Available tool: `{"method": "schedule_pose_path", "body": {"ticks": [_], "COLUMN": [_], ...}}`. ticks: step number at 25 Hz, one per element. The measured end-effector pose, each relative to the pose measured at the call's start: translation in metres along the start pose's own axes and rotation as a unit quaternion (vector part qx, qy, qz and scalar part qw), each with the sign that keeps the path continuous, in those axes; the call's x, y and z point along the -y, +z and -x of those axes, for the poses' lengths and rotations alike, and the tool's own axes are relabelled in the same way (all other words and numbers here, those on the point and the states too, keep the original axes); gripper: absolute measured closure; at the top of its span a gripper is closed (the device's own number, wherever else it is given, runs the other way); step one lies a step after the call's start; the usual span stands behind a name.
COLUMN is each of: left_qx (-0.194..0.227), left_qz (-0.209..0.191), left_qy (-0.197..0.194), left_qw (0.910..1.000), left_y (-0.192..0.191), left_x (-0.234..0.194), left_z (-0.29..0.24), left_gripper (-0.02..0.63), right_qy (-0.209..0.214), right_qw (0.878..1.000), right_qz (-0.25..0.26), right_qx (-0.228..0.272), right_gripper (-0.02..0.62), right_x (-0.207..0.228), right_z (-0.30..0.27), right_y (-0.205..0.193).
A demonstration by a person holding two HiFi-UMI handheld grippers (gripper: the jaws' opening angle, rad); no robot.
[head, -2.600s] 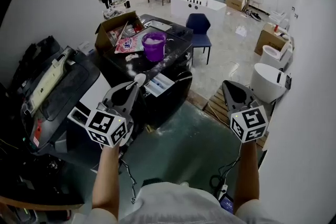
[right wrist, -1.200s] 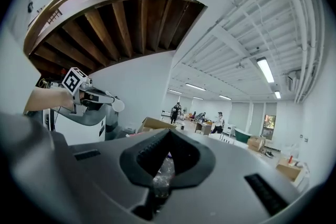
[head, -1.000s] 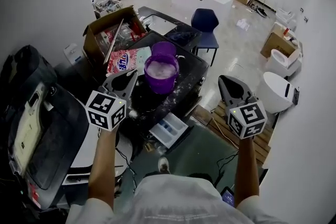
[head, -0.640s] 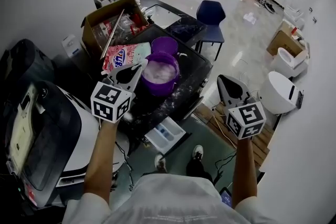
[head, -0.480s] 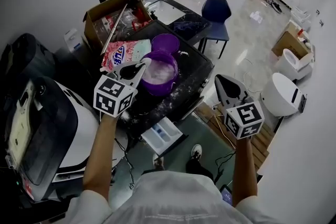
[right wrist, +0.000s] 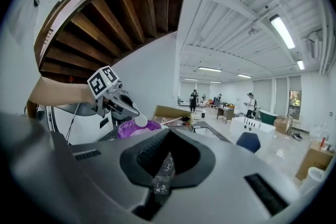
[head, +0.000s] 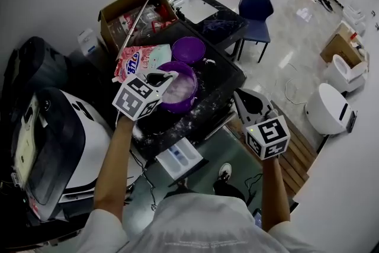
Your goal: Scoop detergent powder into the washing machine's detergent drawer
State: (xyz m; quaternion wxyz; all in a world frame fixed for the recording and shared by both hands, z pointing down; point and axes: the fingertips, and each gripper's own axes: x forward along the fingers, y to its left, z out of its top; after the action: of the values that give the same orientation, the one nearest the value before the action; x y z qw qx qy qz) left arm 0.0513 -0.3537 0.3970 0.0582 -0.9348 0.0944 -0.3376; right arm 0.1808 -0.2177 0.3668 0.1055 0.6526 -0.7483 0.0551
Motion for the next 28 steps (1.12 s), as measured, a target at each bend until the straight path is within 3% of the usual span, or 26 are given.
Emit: {"method": "schedule_pose_path", "body": {"ticks": [8,14,28], "left_qx": [-0.074,-0.135,-0.146], "left_qz": [-0.012,-0.035,0.003], "left_qy": [-0.03,-0.059,-0.074], "left_qw": [0.9968,0.9885,0.9865], "left_y": [-0.015,-0.032,-0.035], "left_x": [0.004,0.015,0.025], "left_z": [-0.047,-0.067,-0.08], "left_gripper": [0.592,0.592,0.592], "right_qy": [0.02,0.042,0.047], "right_qw": [1.0,0.999,0.999], "right_qz": [-0.008,-0.009,-0.025], "right_qx": [-0.006,-0.008,-0.011], "right_gripper": [0.591,0.591,0.591], "right_x": [0.019,0.026,0.044], "right_z": [-0.017,-0.028,-0.026], "right_y": [-0.014,-0.018,-0.031]}}
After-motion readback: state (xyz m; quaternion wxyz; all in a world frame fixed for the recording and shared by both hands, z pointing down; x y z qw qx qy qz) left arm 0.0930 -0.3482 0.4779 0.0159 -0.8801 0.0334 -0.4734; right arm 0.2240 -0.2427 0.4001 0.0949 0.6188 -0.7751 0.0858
